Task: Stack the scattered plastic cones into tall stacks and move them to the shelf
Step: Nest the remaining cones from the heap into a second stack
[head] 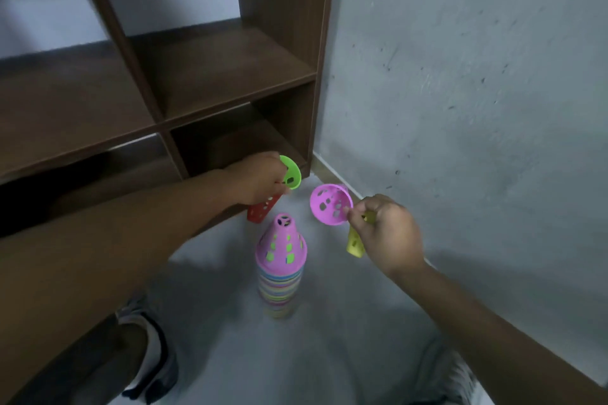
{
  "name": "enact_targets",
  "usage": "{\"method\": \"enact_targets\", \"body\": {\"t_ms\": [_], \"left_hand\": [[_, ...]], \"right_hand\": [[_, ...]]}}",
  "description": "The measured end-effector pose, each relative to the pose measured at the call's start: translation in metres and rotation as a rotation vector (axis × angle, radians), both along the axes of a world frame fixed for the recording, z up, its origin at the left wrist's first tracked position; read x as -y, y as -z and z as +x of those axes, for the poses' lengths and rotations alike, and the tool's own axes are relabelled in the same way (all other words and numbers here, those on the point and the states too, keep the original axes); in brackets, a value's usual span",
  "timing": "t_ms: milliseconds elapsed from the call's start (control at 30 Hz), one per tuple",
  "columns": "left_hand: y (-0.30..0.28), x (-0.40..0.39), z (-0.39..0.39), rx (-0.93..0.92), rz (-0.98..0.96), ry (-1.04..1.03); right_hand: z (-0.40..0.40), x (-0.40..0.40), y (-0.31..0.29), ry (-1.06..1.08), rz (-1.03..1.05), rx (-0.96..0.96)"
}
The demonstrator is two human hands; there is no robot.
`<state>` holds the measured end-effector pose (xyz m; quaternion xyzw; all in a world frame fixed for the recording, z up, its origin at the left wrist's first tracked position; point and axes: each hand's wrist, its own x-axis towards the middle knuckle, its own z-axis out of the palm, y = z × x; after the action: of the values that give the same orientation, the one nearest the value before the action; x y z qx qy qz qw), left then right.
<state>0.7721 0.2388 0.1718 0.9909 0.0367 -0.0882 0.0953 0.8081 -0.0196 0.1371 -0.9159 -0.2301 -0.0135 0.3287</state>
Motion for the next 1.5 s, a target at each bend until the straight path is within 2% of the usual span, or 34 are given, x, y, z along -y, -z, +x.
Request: {"method": "enact_targets", "body": {"t_ms": [200, 367, 533, 633, 767, 933, 1133, 1267, 1500], "left_hand": [[-0.080, 0.008, -0.033, 0.065, 0.107, 0.061], [-0.129, 0.017, -0.069, 0.127, 0.184, 0.068], [-0.157, 0.030, -0.113, 0.176, 0.185, -0.015], [-0.173, 0.039, -0.137, 0.216, 0.165, -0.089], [-0.193, 0.041, -0.165, 0.214, 0.107, -0.140], [-0.193, 0.043, -0.188, 0.259, 0.015, -0.200], [-0.166, 0.032, -0.206, 0.202, -0.142, -0.277], [-0.160, 0.027, -0.199, 0.135, -0.241, -0.303], [-0.142, 0.017, -0.196, 0.136, -0.327, -0.336]], "right_hand": [[-0.022, 0.003, -0.067, -0.100, -0.037, 0.183], [-0.045, 0.007, -0.108, -0.248, -0.108, 0.449], [-0.067, 0.007, -0.128, -0.397, -0.232, 0.815], [-0.079, 0.008, -0.132, -0.441, -0.385, 0.934], [-0.088, 0.003, -0.133, -0.486, -0.462, 1.022], [-0.081, -0.014, -0.137, -0.475, -0.479, 1.056], [-0.073, -0.023, -0.118, -0.690, -0.554, 1.224], [-0.067, -0.024, -0.113, -0.824, -0.474, 1.319], [-0.061, -0.028, -0.107, -0.984, -0.470, 1.331]]}}
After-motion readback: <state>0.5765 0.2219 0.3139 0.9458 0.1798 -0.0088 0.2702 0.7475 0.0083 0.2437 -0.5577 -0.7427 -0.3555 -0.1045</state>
